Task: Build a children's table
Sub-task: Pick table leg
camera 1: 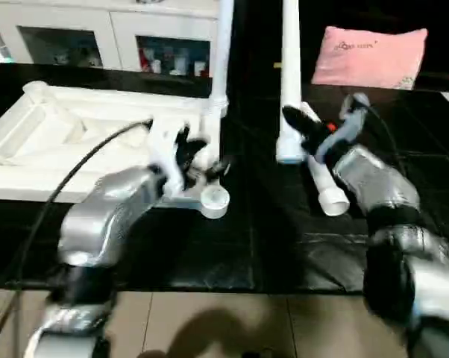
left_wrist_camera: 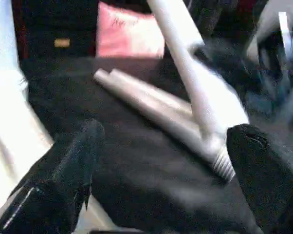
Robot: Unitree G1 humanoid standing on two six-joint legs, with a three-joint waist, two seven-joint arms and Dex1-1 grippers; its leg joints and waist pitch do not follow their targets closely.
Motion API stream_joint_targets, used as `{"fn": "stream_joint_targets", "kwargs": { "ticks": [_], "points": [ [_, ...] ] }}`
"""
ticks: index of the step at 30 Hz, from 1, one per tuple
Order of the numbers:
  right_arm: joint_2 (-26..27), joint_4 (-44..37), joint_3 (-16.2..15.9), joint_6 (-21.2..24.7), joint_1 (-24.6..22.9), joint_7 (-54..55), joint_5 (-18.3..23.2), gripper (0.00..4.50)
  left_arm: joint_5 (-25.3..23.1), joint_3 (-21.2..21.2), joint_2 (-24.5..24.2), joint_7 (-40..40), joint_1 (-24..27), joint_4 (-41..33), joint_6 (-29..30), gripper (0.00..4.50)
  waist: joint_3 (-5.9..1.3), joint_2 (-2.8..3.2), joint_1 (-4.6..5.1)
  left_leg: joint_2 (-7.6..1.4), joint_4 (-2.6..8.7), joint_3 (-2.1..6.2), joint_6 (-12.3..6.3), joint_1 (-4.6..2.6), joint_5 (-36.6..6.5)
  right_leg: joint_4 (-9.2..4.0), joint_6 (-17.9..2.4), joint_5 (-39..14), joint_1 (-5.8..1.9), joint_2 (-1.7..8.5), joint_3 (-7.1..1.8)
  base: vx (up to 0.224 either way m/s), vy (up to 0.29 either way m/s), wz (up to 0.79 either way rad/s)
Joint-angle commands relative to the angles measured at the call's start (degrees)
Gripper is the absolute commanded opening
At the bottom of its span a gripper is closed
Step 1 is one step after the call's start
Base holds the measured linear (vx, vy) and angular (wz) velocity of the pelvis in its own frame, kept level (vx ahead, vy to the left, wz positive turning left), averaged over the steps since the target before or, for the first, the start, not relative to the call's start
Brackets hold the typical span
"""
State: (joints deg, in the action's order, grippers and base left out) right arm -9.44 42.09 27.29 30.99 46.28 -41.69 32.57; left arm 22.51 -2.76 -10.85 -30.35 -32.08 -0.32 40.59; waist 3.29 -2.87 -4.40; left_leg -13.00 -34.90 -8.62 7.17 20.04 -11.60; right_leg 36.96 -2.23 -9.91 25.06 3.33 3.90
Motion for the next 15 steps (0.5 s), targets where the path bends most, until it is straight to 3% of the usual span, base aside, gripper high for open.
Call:
{"fn": "stream_joint_targets", "kwargs": {
  "ticks": [1, 5, 6, 7, 8, 9, 15],
  "points": [
    [0.39, -8.96, 0.25, 4.74, -2.15, -3.56, 6.24, 1.84, 4.15, -3.54, 2.27, 1.96, -2.68, 2.53, 0.55, 4.50, -4.71, 0.82, -0.25, 1.03, 3.23, -1.25, -3.71, 0.62, -3.67, -4.05, -13.35, -1.73, -5.51, 2.67, -2.28, 0.000, 0.000, 0.00],
    [1.02, -15.69, -2.26, 8.58, -5.54, -6.93, 9.81, 1.84, 7.46, -6.71, 4.89, 2.67, -5.96, 5.35, 1.15, 4.50, -4.40, 0.63, -0.54, 1.25, 3.27, -1.33, -2.85, 0.65, -5.10, -5.25, -9.92, -10.24, -5.37, 2.67, -2.15, 0.000, 0.000, 0.00],
    [1.33, -19.83, -4.62, 11.19, -7.85, -9.41, 10.88, 1.84, 9.92, -8.73, 6.80, 2.96, -8.46, 7.26, 1.70, 4.50, -4.32, -0.04, -0.46, 1.30, 3.32, -1.35, -2.83, 0.84, -4.82, -5.40, -8.97, -12.12, -5.37, 2.63, -2.04, 0.000, 0.000, 0.00],
    [1.56, -21.81, -5.34, 12.64, -8.87, -10.12, 11.55, 1.84, 11.15, -9.55, 7.64, 3.24, -9.44, 7.89, 2.11, 4.50, -4.34, 0.35, -0.86, 1.19, 3.30, -1.34, -2.82, 0.52, -4.68, -5.52, -8.19, -13.11, -5.14, 2.72, -2.10, 0.000, 0.000, 0.00],
    [1.56, -21.81, -5.34, 12.64, -8.87, -10.12, 11.55, 1.84, 11.15, -9.55, 7.64, 3.24, -9.44, 7.89, 2.11, 4.50, -4.34, 0.35, -0.86, 1.19, 3.30, -1.34, -2.82, 0.52, -4.68, -5.52, -8.19, -13.11, -5.14, 2.72, -2.10, 0.000, 0.000, 0.00],
    [2.14, -25.53, -6.79, 15.64, -10.66, -10.72, 13.24, 1.84, 13.68, -11.09, 9.24, 3.82, -11.35, 9.20, 2.77, 4.50, -4.28, -0.03, -1.04, 1.28, 3.36, -1.32, -2.85, 0.66, -3.97, -5.59, -7.39, -13.92, -5.11, 2.63, -2.05, 0.000, 0.000, 0.00],
    [2.89, -28.52, -10.19, 18.61, -12.35, -11.11, 14.59, 1.84, 19.83, -13.96, 11.98, 4.51, -13.61, 9.76, 5.34, 4.50, -4.49, -0.25, -1.14, 0.87, 3.48, -1.19, -2.48, 0.89, -2.30, -5.30, -8.15, -11.48, -5.04, 2.96, -1.98, 0.000, 0.000, 0.00]
  ]
}}
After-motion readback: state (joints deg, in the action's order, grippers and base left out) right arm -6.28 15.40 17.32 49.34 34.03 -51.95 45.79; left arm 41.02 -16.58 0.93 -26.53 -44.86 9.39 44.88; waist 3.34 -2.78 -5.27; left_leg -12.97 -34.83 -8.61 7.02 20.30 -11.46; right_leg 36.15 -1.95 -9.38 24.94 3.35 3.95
